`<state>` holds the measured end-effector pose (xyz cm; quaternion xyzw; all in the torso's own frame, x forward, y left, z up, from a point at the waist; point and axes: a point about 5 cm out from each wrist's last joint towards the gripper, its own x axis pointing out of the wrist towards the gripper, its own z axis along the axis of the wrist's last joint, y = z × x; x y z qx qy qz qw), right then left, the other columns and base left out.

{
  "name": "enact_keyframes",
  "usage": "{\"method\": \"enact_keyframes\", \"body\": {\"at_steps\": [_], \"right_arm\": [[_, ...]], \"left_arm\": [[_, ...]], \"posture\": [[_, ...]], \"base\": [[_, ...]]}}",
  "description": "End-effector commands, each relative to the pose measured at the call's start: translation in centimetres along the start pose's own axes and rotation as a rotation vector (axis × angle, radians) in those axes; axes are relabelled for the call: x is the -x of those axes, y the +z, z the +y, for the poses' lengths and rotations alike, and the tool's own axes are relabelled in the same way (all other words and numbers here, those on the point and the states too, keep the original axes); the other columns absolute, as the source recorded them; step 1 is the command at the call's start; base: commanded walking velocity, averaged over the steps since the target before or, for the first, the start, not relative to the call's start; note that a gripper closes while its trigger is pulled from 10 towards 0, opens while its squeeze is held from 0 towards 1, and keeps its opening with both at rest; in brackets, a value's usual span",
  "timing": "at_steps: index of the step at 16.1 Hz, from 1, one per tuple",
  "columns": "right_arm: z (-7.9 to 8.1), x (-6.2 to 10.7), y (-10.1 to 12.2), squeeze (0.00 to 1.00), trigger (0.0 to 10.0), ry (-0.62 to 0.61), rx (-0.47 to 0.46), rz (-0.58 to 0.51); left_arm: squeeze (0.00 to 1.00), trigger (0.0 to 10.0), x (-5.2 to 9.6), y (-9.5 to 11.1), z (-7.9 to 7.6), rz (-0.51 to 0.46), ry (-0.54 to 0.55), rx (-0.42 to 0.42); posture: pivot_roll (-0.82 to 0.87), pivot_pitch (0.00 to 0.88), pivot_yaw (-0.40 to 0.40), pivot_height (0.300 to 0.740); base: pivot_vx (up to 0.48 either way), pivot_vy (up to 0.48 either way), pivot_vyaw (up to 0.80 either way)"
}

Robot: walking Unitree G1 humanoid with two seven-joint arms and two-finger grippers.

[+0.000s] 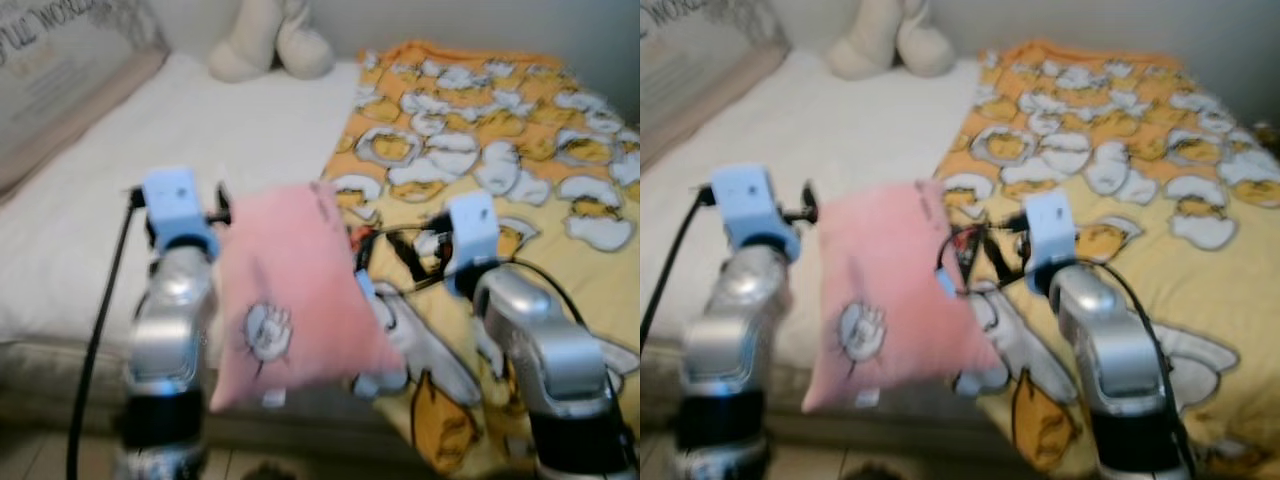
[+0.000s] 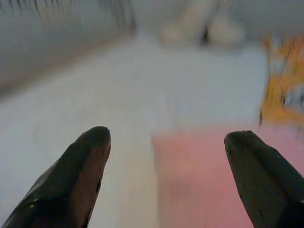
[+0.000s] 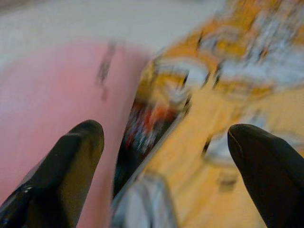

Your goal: Clean up the room

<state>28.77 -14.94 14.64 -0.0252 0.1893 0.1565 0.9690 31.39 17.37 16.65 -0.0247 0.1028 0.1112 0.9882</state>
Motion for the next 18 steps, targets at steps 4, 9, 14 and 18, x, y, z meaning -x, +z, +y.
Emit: {"method": "enact_keyframes", "body": {"at_steps": [4,9,14,18], "right_arm": [[-0.2,-0.6,-2.8,0.00,10.0,0.032,-0.151,0.201],[-2.1,-2.3,-2.0,0.00,10.0,-0.074,-0.105,0.184],[-3.3,-3.4,2.5,0.00,10.0,-0.107,-0.051,0.016],[-1.6,-5.8,2.7,0.00,10.0,-0.040,-0.187,-0.024]], "left_arm": [[0.00,10.0,0.4,-2.8,-1.0,0.312,-0.255,0.088],[0.00,10.0,-1.9,-3.1,1.7,0.333,-0.105,0.253],[0.00,10.0,-3.0,-0.4,2.4,0.190,-0.086,0.328],[0.00,10.0,-3.1,0.7,2.9,0.152,-0.051,0.334]], "posture": [[-0.14,0.032,0.067,0.727],[-0.17,0.173,0.041,0.727],[-0.18,0.209,0.022,0.727],[-0.17,0.241,0.023,0.727]], "base": [[0.000,0.000,0.00],[0.000,0.000,0.00],[0.000,0.000,0.00],[0.000,0.000,0.00]]}}
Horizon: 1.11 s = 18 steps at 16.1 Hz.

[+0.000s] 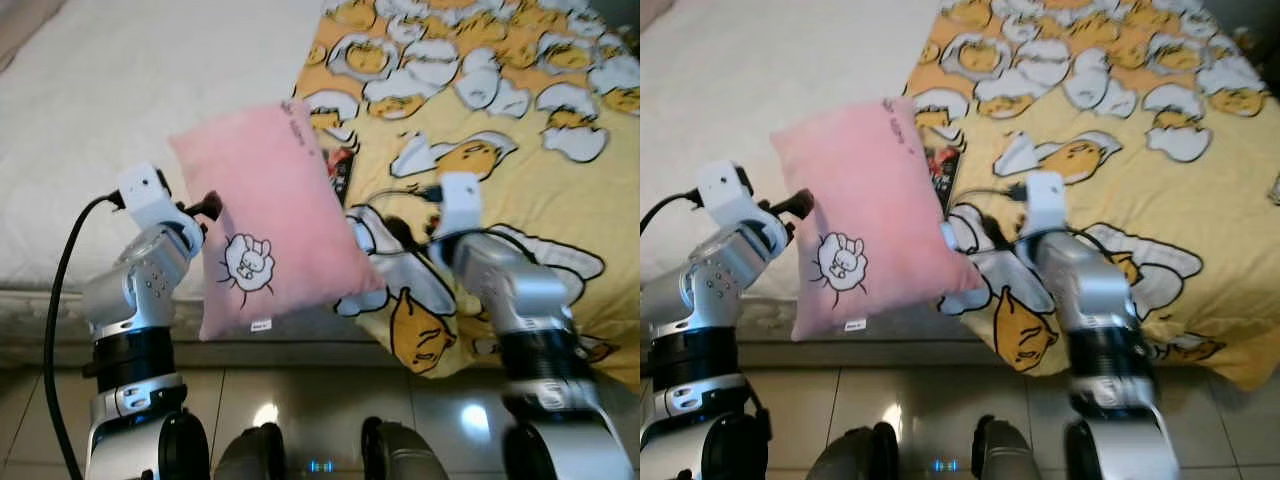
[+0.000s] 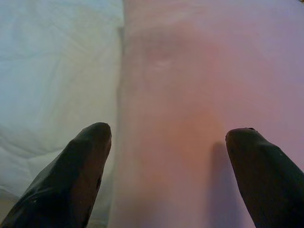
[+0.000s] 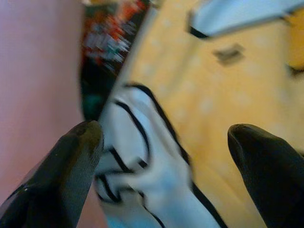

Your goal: Clean up the room

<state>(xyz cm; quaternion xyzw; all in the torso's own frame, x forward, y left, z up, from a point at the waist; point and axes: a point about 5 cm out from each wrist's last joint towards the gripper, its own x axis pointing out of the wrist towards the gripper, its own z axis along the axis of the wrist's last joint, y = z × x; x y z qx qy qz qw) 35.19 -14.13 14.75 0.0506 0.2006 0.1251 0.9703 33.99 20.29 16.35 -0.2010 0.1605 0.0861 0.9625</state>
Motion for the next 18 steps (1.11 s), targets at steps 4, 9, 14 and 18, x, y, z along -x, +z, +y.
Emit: {"method": "enact_keyframes", "body": {"at_steps": [4,9,14,18], "right_arm": [[1.0,-0.5,2.5,0.00,10.0,0.030,-0.128,-0.106],[2.4,-1.0,2.5,0.00,10.0,0.077,-0.260,-0.109],[2.6,-2.8,0.9,0.00,10.0,0.083,-0.349,-0.081],[4.7,-4.3,-1.1,0.00,10.0,0.166,-0.499,-0.014]], "left_arm": [[0.00,10.0,2.5,-1.0,-0.9,0.041,0.015,0.013],[0.00,10.0,3.0,-3.0,-2.2,0.102,-0.024,0.042],[0.00,10.0,-0.1,-3.3,-2.5,0.052,-0.056,0.112],[0.00,10.0,-2.1,-3.9,-5.2,0.037,-0.143,0.156]], "posture": [[-0.13,0.256,0.011,0.727],[-0.13,0.263,0.006,0.727],[-0.15,0.278,0.004,0.727],[-0.16,0.284,0.001,0.727]], "base": [[0.000,0.000,0.00],[0.000,0.000,0.00],[0.000,0.000,0.00],[0.000,0.000,0.00]]}}
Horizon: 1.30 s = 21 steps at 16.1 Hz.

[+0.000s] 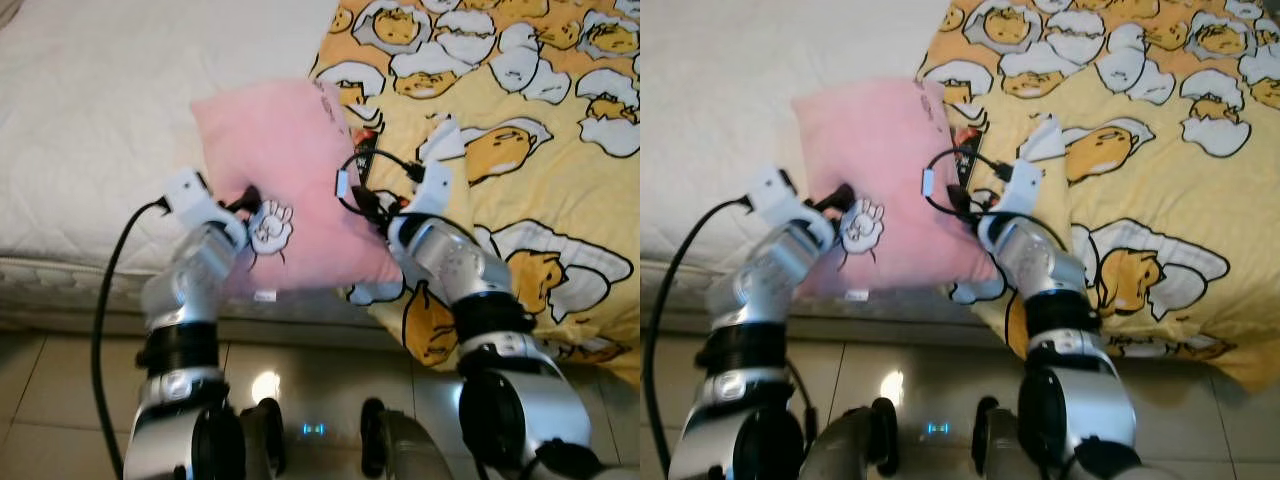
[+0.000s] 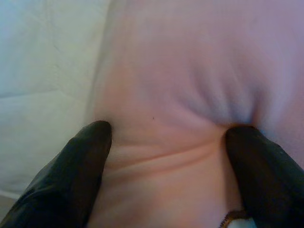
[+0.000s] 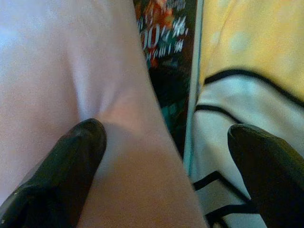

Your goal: Clean up the room

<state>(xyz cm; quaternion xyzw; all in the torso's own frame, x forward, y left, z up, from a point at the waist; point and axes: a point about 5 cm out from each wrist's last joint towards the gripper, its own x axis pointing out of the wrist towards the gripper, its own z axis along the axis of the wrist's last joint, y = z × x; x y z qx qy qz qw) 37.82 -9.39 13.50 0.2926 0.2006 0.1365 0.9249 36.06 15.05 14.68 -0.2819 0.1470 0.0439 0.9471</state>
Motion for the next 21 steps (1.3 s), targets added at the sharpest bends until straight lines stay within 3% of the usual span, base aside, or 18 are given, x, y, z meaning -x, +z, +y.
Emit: {"method": "enact_keyframes", "body": {"at_steps": [1,4,5,9,10,13,21], "right_arm": [[0.9,-0.6,-1.4,0.00,10.0,0.048,-0.045,0.035],[2.2,-1.1,-1.6,0.00,10.0,0.101,-0.060,0.030],[2.4,-1.4,-2.4,0.00,10.0,0.100,-0.080,0.054],[1.8,-1.6,-3.8,0.00,10.0,0.064,-0.076,0.098],[1.0,-1.5,-4.3,0.00,0.0,0.021,-0.049,0.113],[-0.6,-1.1,-4.6,0.00,0.0,-0.024,-0.009,0.114],[-0.3,-1.1,-4.9,0.00,0.0,0.030,-0.004,0.103]], "left_arm": [[0.00,10.0,-0.5,-1.2,-0.6,0.040,-0.035,0.013],[0.00,10.0,-0.7,-2.5,-0.1,0.078,-0.024,0.020],[0.00,10.0,-1.0,-3.2,0.8,0.093,0.003,0.017],[0.00,10.0,-1.5,-4.3,1.7,0.126,-0.001,0.012],[0.00,0.0,-1.8,-5.0,2.0,0.133,-0.025,-0.004],[0.00,0.0,-2.3,-5.1,1.9,0.101,-0.060,-0.014],[0.00,0.0,-2.6,-5.7,2.0,0.098,-0.087,-0.052]], "posture": [[-0.16,0.286,0.006,0.727],[-0.17,0.287,0.008,0.727],[-0.16,0.286,0.006,0.727],[-0.15,0.284,-0.001,0.727],[-0.15,0.282,-0.007,0.727],[-0.16,0.280,-0.009,0.727],[-0.16,0.248,-0.015,0.727]], "base": [[0.000,0.000,0.00],[0.000,0.000,0.00],[0.000,0.000,0.00],[0.000,0.000,0.00],[0.000,0.000,0.00],[0.000,0.000,0.00],[0.000,0.000,0.00]]}}
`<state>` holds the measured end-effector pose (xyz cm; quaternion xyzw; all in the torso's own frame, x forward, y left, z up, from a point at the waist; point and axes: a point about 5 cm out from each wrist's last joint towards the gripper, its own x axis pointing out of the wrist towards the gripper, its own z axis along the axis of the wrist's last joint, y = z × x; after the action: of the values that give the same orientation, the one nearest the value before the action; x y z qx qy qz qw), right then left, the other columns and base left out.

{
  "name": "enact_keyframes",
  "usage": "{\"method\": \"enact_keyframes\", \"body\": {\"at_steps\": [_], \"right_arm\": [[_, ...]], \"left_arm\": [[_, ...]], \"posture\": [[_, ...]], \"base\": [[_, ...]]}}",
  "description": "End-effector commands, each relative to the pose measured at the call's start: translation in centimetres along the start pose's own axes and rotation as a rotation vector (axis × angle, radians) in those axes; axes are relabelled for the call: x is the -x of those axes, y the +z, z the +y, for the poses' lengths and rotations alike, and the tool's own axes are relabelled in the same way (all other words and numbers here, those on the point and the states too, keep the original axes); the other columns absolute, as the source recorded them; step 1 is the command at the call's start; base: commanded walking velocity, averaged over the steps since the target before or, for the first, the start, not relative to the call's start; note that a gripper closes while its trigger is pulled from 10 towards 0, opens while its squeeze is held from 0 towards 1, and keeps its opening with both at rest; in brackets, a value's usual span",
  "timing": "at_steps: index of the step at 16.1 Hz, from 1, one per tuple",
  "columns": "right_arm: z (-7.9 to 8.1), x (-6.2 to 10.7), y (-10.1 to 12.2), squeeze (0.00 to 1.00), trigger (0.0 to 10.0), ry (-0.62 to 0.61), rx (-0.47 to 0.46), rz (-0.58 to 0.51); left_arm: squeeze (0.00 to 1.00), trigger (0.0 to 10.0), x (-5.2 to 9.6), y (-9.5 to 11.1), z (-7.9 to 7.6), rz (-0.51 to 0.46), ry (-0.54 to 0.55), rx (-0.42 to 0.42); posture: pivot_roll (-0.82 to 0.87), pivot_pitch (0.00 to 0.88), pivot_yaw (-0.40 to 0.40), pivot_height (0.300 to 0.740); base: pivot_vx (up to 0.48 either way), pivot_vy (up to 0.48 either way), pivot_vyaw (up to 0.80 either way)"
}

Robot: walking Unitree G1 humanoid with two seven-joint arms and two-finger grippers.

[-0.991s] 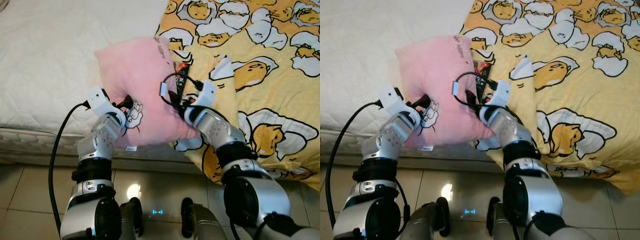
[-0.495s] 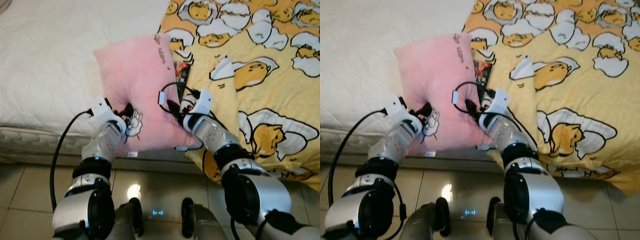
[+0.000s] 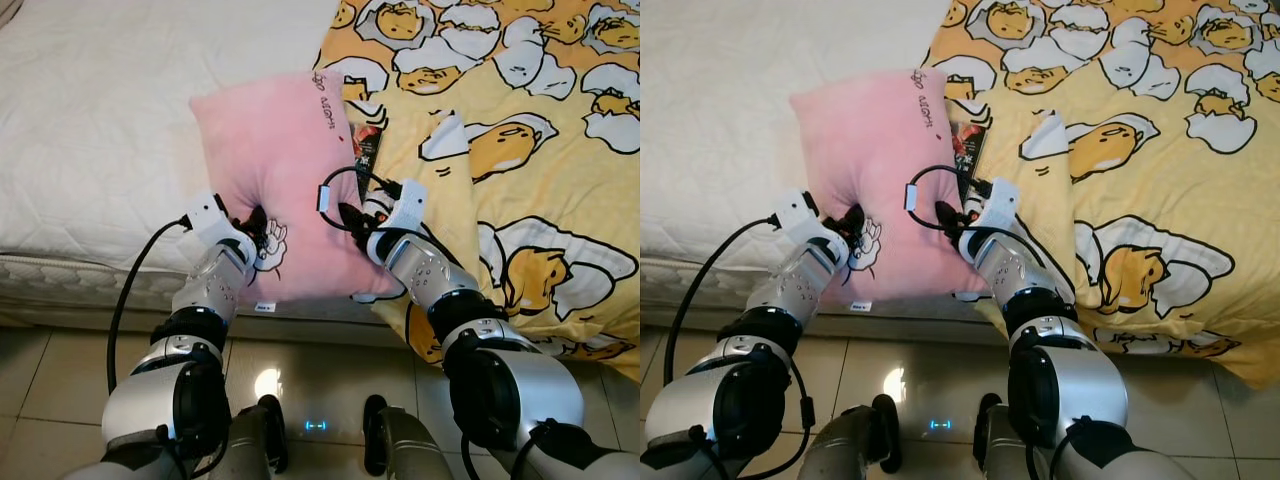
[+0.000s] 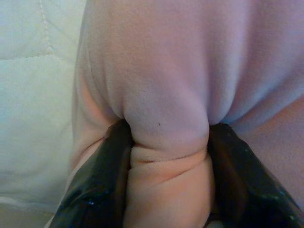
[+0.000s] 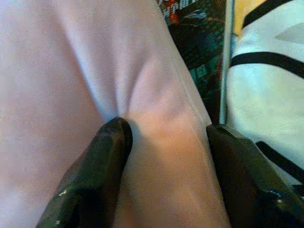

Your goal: Clean up the room

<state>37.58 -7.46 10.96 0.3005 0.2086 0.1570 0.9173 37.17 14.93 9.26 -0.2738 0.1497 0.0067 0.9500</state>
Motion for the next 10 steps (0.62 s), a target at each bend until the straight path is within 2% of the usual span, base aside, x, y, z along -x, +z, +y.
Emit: {"method": "enact_keyframes", "body": {"at_steps": [1,3,6,7,8,9,10], "right_arm": [[-0.4,0.1,-1.9,0.00,0.0,-0.013,0.010,0.070],[-0.7,0.1,-1.3,0.00,0.0,-0.020,-0.016,0.021],[-0.5,0.1,-1.4,0.00,0.0,0.004,-0.017,0.018],[-0.6,0.1,-1.5,0.00,0.0,0.001,-0.022,0.020],[-0.7,0.2,-1.6,0.00,0.0,-0.002,-0.033,0.020],[-0.7,0.2,-1.6,0.00,0.0,0.000,-0.038,0.021],[-0.6,0.1,-1.5,0.00,0.0,0.005,-0.046,0.019]], "left_arm": [[0.00,0.0,0.0,-1.7,-0.6,0.081,-0.025,-0.030],[0.00,0.0,-0.1,-2.0,-1.4,0.104,-0.074,-0.033],[0.00,0.0,-0.2,-1.4,-1.6,0.073,-0.084,-0.034],[0.00,0.0,-0.3,-1.1,-1.5,0.056,-0.085,0.008],[0.00,0.0,-0.3,-1.0,-1.5,0.062,-0.093,0.135],[0.00,0.0,-0.3,-0.9,-1.6,0.063,-0.105,0.191],[0.00,0.0,-0.4,-0.8,-1.7,0.059,-0.110,0.179]], "posture": [[-0.16,0.245,-0.015,0.727],[-0.15,0.237,-0.016,0.727],[-0.15,0.228,-0.014,0.727],[-0.15,0.223,-0.014,0.727],[-0.15,0.217,-0.012,0.727],[-0.15,0.206,-0.010,0.727],[-0.14,0.194,-0.008,0.727]], "base": [[0.000,0.000,0.00],[0.000,0.000,0.00],[0.000,0.000,0.00],[0.000,0.000,0.00],[0.000,0.000,0.00],[0.000,0.000,0.00],[0.000,0.000,0.00]]}}
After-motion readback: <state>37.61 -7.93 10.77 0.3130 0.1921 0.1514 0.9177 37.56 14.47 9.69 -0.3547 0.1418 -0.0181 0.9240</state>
